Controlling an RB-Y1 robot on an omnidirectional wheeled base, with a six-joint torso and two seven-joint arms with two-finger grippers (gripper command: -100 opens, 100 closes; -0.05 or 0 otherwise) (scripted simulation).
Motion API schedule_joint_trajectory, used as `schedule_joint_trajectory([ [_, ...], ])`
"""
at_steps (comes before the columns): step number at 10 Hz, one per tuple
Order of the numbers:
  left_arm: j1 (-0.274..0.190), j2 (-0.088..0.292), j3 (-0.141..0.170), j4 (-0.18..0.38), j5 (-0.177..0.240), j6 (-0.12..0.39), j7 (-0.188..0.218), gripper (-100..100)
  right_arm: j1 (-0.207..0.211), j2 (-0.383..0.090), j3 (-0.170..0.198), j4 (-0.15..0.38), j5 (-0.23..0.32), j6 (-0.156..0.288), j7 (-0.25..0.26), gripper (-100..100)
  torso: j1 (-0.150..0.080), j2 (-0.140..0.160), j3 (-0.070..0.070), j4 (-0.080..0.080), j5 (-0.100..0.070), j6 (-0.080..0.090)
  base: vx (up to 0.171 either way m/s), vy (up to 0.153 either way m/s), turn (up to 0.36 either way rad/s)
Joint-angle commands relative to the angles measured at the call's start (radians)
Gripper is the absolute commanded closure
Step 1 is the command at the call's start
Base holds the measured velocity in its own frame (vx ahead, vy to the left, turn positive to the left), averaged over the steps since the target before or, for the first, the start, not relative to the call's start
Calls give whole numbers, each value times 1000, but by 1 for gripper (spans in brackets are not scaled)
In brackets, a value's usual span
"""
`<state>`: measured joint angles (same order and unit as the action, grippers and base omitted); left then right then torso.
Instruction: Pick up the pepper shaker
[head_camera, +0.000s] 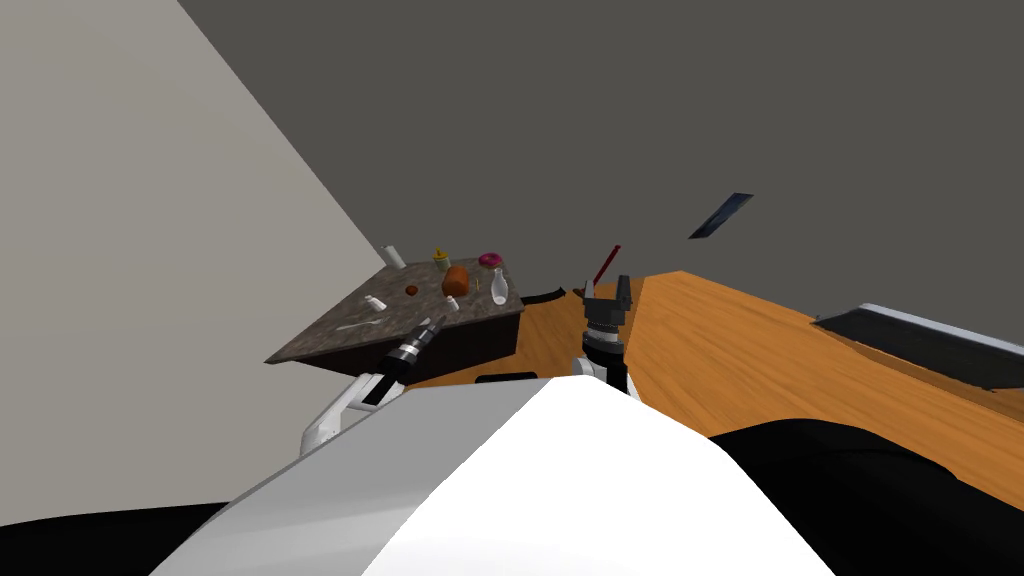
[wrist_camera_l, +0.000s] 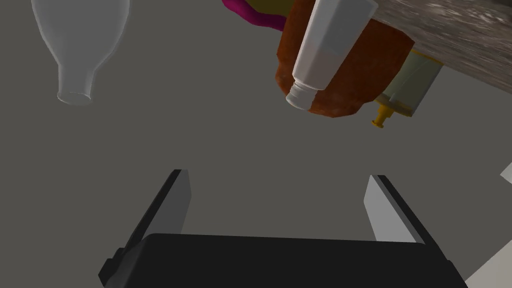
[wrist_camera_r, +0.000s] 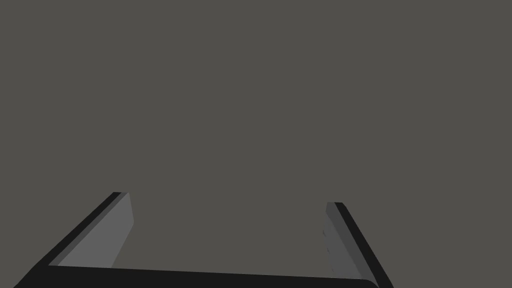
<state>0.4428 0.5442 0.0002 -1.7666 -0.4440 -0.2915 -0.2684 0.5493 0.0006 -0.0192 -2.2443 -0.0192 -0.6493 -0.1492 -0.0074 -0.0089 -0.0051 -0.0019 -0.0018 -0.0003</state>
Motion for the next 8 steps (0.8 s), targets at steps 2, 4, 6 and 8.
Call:
schedule_joint_trajectory([
  [2, -33, 15, 2, 62, -18, 32, -52, -100, 0, 0, 0, 0, 0, 0, 0, 0, 1, 0, 0, 0, 0, 0, 123, -111, 29],
  [4, -59, 23, 3, 103, -30, 60, -87, -100, 0, 0, 0, 0, 0, 0, 0, 0, 2, 0, 0, 0, 0, 0, 143, -94, 34],
  [6, -81, 30, 4, 138, -39, 85, -118, -100, 0, 0, 0, 0, 0, 0, 0, 0, 3, 0, 0, 0, 0, 0, 122, -82, 41],
  [8, -110, 41, 7, 181, -50, 116, -155, -100, 0, 0, 0, 0, 0, 0, 0, 0, 3, 0, 0, 0, 1, 0, 148, -77, 46],
])
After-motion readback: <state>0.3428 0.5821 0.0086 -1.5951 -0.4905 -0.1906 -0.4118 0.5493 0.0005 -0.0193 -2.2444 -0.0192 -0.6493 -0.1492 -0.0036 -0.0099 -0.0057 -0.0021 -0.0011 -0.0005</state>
